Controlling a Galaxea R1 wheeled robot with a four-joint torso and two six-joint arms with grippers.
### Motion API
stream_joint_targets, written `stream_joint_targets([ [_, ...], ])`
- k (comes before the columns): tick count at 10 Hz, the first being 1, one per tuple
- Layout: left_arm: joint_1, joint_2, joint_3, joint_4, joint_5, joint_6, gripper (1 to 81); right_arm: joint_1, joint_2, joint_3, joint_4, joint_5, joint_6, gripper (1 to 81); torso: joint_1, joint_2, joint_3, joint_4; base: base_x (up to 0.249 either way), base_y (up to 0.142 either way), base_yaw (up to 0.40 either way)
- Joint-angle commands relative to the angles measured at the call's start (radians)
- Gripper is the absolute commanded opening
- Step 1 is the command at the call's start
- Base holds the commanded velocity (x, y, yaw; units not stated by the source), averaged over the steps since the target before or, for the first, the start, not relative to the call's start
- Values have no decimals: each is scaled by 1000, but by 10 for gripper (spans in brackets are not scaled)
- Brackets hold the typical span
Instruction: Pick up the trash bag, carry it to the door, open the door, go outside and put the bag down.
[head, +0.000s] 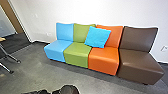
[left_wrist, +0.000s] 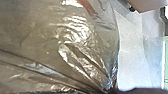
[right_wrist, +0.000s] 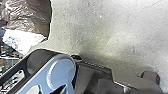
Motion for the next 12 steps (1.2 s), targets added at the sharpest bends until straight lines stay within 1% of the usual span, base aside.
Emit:
stream_joint_targets([
  [1,88,-202,206,66,19,10,10,-21,20,-60,6,-64,-2,811,-63,97,-2,0,0,0,0],
  [2,152,-221,221,95,-16,10,10,-54,53,-100,8,-57,-5,811,-81,124,22,0,0,0,0],
  [3,217,-229,233,130,-48,10,10,-78,82,-135,8,-50,-8,811,-98,149,29,0,0,0,0],
  [4,277,-229,234,157,-90,10,10,-98,110,-171,6,-46,-8,811,-116,177,37,0,0,0,0],
  [5,328,-227,232,181,-143,10,10,-130,147,-210,8,-41,-9,811,-138,211,39,0,0,0,0],
  [6,362,-227,229,194,-197,10,10,-161,190,-244,8,-17,-9,811,-161,245,40,0,0,0,0],
  [7,377,-233,235,192,-212,10,10,-175,213,-275,8,-10,-9,811,-182,279,40,0,0,0,0],
  [8,394,-233,240,194,-220,10,10,-192,213,-284,6,-4,-12,811,-205,314,40,0,0,0,0],
  [9,409,-221,235,198,-234,10,10,-201,216,-290,6,9,-17,811,-225,345,40,0,0,0,0],
  [10,423,-198,215,198,-234,10,10,-201,225,-298,6,9,-19,811,-249,383,40,0,0,0,0],
  [11,437,-176,194,198,-235,10,10,-201,231,-298,5,9,-20,811,-270,414,75,0,0,0,0],
  [12,446,-155,169,201,-235,10,10,-202,234,-299,5,11,-20,811,-294,451,132,0,0,0,0],
])
